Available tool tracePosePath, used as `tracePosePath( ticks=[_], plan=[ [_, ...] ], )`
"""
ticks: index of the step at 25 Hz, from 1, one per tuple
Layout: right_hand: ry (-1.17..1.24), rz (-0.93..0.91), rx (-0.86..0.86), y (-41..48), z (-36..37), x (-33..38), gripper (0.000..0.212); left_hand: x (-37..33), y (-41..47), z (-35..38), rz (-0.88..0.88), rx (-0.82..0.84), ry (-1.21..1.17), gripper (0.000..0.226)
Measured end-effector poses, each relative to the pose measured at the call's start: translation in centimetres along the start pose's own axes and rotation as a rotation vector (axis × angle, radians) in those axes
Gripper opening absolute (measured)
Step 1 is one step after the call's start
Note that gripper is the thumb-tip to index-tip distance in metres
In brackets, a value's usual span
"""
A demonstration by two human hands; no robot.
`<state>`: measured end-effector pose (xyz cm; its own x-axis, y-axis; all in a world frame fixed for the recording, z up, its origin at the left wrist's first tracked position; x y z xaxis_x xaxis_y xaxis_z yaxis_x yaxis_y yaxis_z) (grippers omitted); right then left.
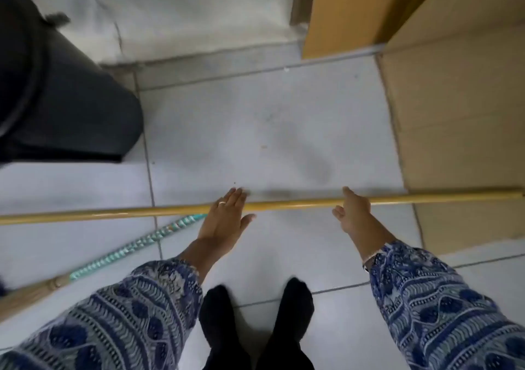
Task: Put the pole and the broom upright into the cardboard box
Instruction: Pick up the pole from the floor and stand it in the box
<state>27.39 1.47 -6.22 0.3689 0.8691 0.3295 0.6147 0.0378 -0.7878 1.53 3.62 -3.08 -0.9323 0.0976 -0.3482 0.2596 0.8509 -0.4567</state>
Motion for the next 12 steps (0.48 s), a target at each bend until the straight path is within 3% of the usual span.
tracePosePath(
  ticks=[7,12],
  plan=[
    [0.255,0.2,-0.066,7.1,1.1,-2.4,0.046,-3.5,6.2,7.2,0.031,0.085,-0.066,0.03],
    [0.402,0.276,-0.029,8.5,-1.2,-1.9,0.035,-4.9,7.7,8.2,-0.098,0.17,-0.222,0.029]
  ],
)
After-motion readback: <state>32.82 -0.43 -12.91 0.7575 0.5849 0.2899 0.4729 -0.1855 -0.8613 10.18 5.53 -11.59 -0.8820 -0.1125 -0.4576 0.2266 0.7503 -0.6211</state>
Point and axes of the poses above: each hand's wrist, its own y-axis towards the middle knuckle, its own z-axis out of the palm, x = y × z, the point moved 5 cm from there along y, towards the middle knuckle, and after that the axes turned 12 degrees about -x, right-handed, at the moved point
